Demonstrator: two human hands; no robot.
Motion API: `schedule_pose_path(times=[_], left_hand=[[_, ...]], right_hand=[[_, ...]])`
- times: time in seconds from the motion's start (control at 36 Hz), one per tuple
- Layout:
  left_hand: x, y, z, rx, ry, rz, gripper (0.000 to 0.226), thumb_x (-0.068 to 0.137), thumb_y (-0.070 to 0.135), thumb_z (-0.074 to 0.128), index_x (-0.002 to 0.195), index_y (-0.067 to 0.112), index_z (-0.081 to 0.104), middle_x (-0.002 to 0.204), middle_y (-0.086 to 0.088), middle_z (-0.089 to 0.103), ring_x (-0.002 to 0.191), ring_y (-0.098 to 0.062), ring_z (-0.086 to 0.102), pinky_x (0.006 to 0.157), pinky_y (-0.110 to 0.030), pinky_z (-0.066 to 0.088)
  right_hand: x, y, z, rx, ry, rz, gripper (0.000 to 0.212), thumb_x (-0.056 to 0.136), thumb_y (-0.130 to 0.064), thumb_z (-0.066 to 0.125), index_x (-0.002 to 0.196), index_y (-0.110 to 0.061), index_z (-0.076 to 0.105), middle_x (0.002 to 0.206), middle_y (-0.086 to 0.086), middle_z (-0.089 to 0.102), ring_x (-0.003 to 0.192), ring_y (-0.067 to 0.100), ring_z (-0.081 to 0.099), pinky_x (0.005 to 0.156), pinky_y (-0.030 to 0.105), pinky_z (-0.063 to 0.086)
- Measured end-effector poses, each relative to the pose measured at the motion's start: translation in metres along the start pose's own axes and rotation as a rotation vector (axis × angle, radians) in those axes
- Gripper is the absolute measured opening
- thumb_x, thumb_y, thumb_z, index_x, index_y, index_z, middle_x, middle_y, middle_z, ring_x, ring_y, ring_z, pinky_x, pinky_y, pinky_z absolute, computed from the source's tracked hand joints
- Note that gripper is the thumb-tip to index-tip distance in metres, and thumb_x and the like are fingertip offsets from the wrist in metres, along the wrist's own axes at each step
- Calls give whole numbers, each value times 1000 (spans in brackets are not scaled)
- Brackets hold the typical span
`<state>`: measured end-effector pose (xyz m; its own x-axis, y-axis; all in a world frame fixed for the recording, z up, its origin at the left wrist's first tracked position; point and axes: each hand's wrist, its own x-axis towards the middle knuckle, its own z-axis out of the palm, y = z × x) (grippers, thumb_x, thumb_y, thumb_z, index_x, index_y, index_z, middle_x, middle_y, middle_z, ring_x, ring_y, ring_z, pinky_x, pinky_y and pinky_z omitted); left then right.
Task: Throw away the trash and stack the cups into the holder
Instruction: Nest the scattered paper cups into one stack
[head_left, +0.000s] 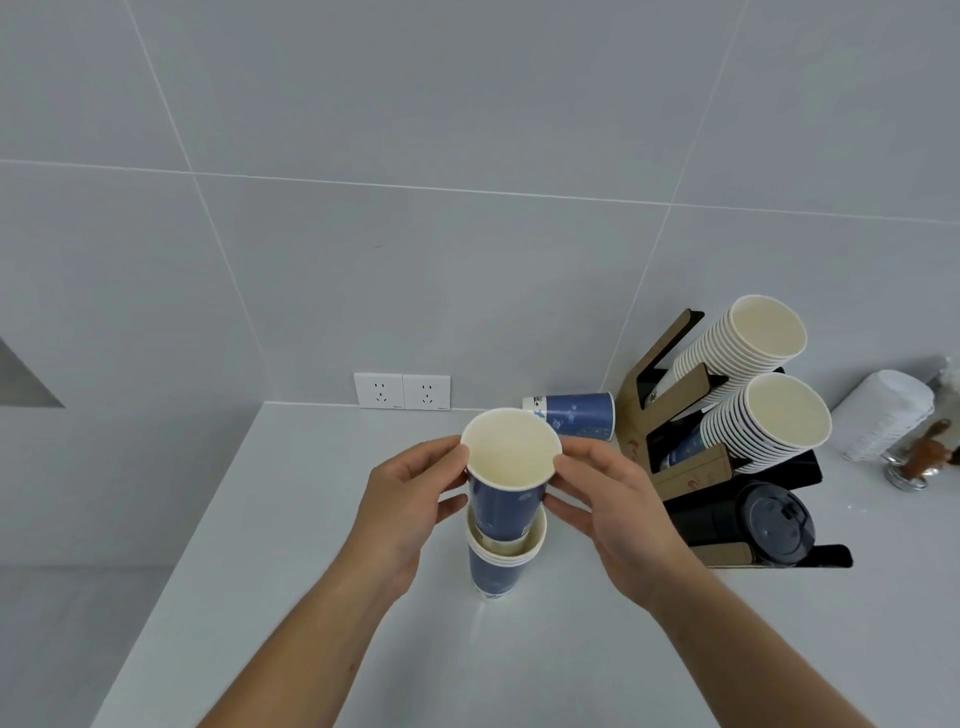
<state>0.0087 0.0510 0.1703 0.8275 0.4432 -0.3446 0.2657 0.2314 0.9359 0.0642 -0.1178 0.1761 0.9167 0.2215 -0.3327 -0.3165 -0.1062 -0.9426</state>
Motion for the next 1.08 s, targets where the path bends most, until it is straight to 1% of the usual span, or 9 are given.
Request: schedule_pose_path(times=[0.14, 0.28, 0.36, 0.44, 0.56, 0.61, 0.78, 0.92, 1.08], left_hand=[[9, -22, -1, 0, 32, -54, 19, 92, 15, 64, 107, 16, 75, 109, -1, 74, 101, -24, 68, 90, -40, 58], [20, -39, -2, 20, 22, -68, 15, 90, 9, 66, 99, 11, 77, 98, -9, 74, 79, -20, 65, 80, -34, 59], [25, -48, 0, 75, 33, -54, 14, 89, 11, 67, 97, 14, 78, 97, -4, 75, 84, -20, 65, 82, -34, 58], [27, -54, 1, 115, 35, -25, 14, 88, 11, 68, 88, 21, 78, 92, 6, 75, 84, -13, 65, 80, -30, 55], [27, -62, 2, 193, 35, 8, 18, 87, 10, 67, 84, 25, 76, 86, 13, 74, 78, -9, 65, 76, -24, 49], [29, -67, 1, 218, 22, 3, 18, 87, 12, 67, 85, 28, 76, 90, 12, 75, 85, -11, 67, 82, -28, 54], [34, -80, -2, 164, -26, -26, 19, 88, 14, 67, 102, 21, 78, 102, 4, 78, 99, -18, 71, 93, -39, 57], [37, -85, 2, 58, -30, -63, 19, 92, 10, 63, 98, 22, 76, 104, -1, 77, 98, -20, 72, 88, -34, 58], [38, -80, 11, 30, -62, -81, 21, 91, 5, 62, 94, 18, 78, 100, -2, 78, 95, -19, 73, 86, -32, 58]], right_hand=[[9, 17, 1, -68, 36, 69, 17, 98, -14, 52, 110, -17, 64, 117, 3, 66, 111, 26, 63, 97, 41, 54], [20, 31, -2, -99, 61, 81, 17, 96, -9, 55, 97, -15, 70, 104, 6, 71, 98, 21, 67, 79, 28, 55], [25, 39, -2, -152, 87, 75, 18, 93, -7, 57, 89, -16, 72, 97, 6, 72, 95, 24, 67, 82, 32, 57], [29, 45, -2, -306, 106, 47, 15, 94, -15, 59, 91, -23, 72, 94, -5, 70, 93, 20, 65, 88, 38, 57], [29, 53, -2, -412, 104, 20, 13, 94, -19, 59, 93, -28, 68, 91, -12, 67, 86, 12, 63, 84, 32, 55], [29, 57, -3, -419, 94, 20, 13, 93, -19, 59, 96, -28, 69, 94, -10, 69, 86, 12, 63, 83, 31, 54], [32, 71, -4, -328, 74, 57, 25, 94, -21, 60, 118, -23, 67, 112, -7, 69, 104, 17, 64, 96, 39, 54], [34, 77, 0, -63, 49, 121, 20, 97, -14, 54, 104, -24, 70, 104, -6, 72, 101, 17, 65, 93, 37, 55], [36, 80, -8, -12, 64, 129, 23, 97, -11, 53, 100, -25, 71, 108, -2, 71, 104, 19, 65, 91, 36, 55]])
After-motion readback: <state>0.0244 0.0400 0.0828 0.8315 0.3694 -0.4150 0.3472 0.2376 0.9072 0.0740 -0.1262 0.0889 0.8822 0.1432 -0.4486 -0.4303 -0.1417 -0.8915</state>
